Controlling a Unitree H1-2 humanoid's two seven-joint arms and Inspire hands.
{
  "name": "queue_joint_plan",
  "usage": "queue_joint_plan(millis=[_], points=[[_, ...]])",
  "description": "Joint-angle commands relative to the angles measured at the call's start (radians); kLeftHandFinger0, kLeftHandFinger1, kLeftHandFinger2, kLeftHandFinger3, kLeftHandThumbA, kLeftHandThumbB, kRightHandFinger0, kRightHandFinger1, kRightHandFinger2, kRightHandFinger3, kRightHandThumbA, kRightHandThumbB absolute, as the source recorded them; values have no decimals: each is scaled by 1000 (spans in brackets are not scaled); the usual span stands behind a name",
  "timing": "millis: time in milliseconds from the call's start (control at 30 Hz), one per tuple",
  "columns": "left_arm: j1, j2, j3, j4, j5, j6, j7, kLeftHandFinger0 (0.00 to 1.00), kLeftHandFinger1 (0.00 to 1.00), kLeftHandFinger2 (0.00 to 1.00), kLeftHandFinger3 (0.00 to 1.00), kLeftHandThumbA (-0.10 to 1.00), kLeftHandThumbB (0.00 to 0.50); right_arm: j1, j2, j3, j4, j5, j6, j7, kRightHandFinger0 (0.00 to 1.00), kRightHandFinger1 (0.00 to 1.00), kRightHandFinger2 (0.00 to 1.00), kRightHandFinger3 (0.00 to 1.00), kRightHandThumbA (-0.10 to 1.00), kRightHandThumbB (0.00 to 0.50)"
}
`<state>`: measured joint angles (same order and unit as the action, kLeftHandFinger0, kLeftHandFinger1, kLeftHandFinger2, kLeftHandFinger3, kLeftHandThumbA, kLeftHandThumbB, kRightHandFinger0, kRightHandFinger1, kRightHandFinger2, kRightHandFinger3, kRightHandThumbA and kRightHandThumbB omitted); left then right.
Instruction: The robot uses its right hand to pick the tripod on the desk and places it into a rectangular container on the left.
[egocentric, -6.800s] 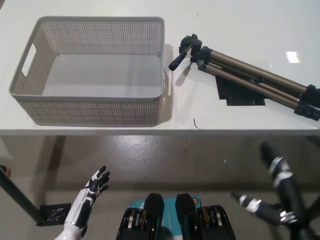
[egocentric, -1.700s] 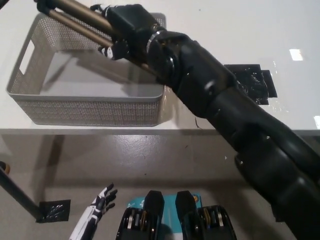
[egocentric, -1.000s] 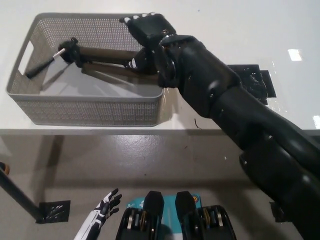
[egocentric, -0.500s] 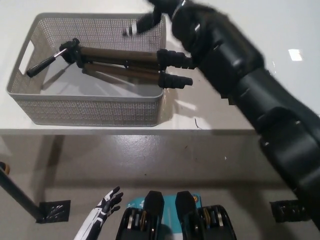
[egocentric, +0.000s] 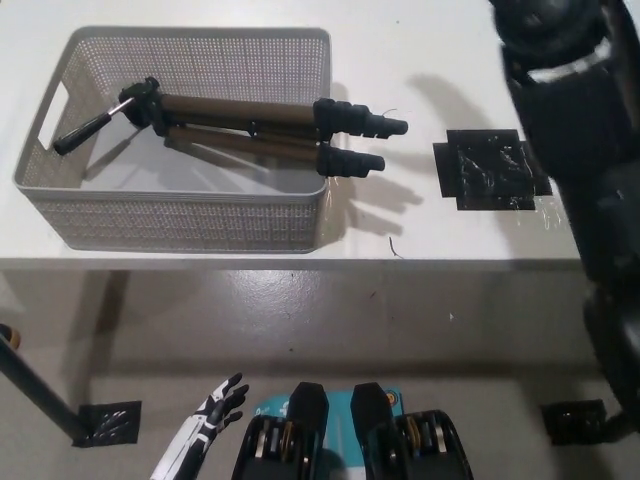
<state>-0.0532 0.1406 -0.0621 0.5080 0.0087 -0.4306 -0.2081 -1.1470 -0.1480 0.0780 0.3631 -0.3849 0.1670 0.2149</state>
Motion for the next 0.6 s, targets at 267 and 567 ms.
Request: queue_joint_plan(millis=[267,567], points=[[-41,2,13,-18,-18,-38,8,1000,1000,1000,1000,1000,500,1194,43,-211,-990,467,-384,-108,1000,1000,1000,1000,1000,359],[-117,-2,22,-2,-11,-39,21,1000,1000,1000,1000,1000,500,1271,151,-169,-628,457,-441,-79,1000,1000,1000,1000,1000,313]])
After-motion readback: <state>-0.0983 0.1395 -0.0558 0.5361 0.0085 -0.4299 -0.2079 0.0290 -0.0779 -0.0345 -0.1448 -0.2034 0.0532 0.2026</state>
